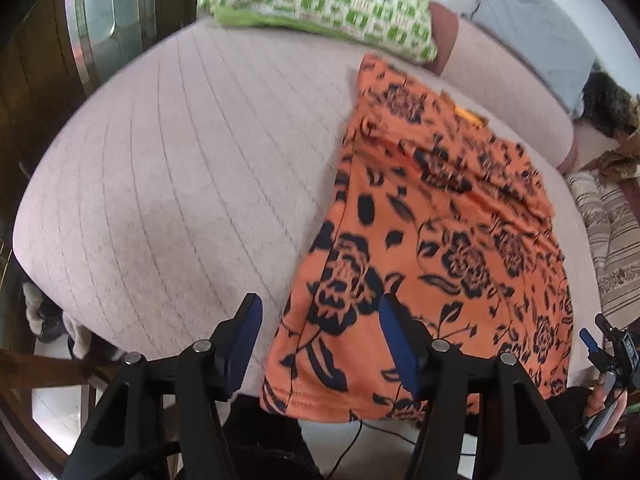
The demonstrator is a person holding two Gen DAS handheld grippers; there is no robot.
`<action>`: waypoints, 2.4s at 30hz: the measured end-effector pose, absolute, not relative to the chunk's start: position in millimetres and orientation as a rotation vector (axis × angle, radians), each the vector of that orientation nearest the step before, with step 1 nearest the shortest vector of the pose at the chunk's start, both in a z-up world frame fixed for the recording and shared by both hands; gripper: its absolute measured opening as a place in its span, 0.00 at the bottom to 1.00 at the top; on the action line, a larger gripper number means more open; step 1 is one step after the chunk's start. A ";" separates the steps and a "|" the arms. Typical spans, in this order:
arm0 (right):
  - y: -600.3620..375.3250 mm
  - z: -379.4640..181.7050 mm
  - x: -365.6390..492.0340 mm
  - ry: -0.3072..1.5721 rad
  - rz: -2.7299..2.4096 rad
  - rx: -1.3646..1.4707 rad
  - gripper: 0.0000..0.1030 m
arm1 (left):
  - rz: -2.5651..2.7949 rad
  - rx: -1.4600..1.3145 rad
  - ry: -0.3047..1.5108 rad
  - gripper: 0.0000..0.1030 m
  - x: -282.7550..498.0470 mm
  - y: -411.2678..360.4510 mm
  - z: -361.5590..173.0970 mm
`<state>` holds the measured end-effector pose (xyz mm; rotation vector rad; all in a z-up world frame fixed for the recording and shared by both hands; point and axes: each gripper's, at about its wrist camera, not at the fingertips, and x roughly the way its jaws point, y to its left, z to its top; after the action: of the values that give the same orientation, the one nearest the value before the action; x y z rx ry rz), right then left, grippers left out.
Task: Fold small clothes
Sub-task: 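Move both grippers to the blouse hem, then grasp the blouse hem with both grippers and lift it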
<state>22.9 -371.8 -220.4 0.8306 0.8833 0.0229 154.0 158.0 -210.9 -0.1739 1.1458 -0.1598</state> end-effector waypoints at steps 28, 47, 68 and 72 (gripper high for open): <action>-328.6 -242.7 18.8 1.079 0.066 0.694 0.29 | -0.175 -0.294 1.407 0.38 149.6 163.9 -257.7; -305.5 -237.9 23.0 1.147 0.124 0.536 0.11 | -0.231 -0.277 1.371 0.09 161.5 131.2 -252.1; -410.6 -221.3 229.5 0.671 0.199 1.125 0.10 | -0.329 -0.510 1.211 0.09 378.1 115.2 -171.9; -438.3 -251.1 285.6 0.575 0.121 1.240 0.14 | -0.256 -0.546 1.129 0.11 446.1 101.0 -187.0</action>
<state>285.6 -438.3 -251.1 1.2403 0.5749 0.1215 446.1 101.0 -187.0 -0.5461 1.1290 -0.2558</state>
